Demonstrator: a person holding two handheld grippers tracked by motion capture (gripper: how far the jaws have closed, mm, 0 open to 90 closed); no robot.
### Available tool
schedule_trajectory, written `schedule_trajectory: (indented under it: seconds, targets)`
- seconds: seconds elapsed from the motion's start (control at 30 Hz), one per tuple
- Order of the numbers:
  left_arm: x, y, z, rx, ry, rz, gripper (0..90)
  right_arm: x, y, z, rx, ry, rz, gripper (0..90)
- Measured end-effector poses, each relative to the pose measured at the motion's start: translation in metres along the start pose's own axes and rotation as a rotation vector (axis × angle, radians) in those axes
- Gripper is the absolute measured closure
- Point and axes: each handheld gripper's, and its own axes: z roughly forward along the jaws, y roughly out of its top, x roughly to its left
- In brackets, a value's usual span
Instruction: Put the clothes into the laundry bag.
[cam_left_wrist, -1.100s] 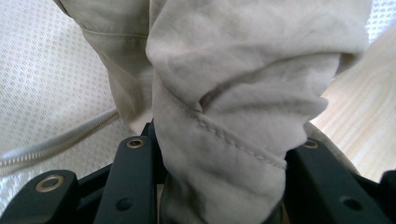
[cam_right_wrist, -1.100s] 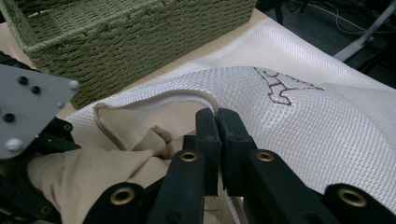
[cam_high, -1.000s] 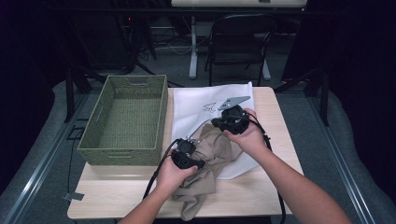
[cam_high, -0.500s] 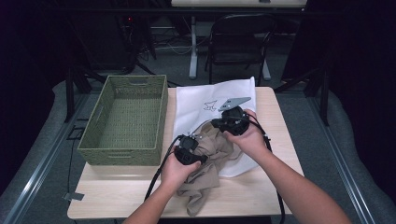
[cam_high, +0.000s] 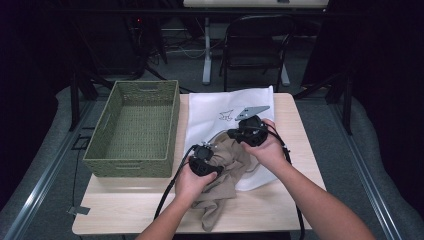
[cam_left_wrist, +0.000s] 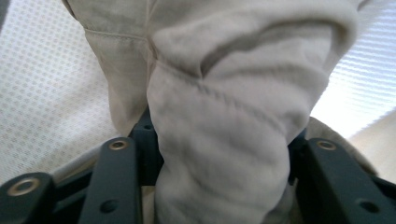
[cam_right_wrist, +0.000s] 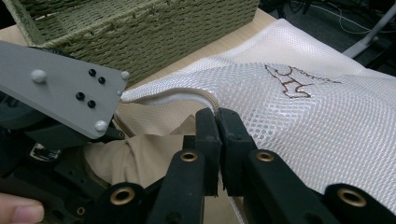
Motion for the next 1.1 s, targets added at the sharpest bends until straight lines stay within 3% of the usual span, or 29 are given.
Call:
schedule_trajectory:
  seconds: [0.27,0.33,0.43,0.6,0.93,1.1]
  targets:
    - [-0.004,-0.001,0.007,0.004,0.046,0.047,45.5,-0.002,-0.003,-0.001,0.003,-0.002,-0.001,87.5]
    - [-0.004,-0.001,0.007,0.006,0.046,0.039,44.9,-0.001,-0.004,0.0,-0.004,-0.002,0.003,87.5]
    - [-0.005,-0.002,0.007,0.008,0.036,-0.009,43.0,-0.001,-0.005,0.0,0.0,-0.002,-0.002,87.5]
    - [-0.005,-0.002,0.005,-0.007,0.034,-0.007,42.1,-0.002,-0.006,0.001,0.003,-0.003,0.005,87.5]
    - [-0.009,-0.002,-0.027,-0.084,0.007,-0.005,38.9,-0.005,-0.008,0.003,0.001,-0.009,0.011,87.5]
    - [-0.013,-0.008,-0.05,-0.115,-0.01,0.016,36.2,-0.005,-0.009,0.002,0.002,-0.01,0.009,87.5]
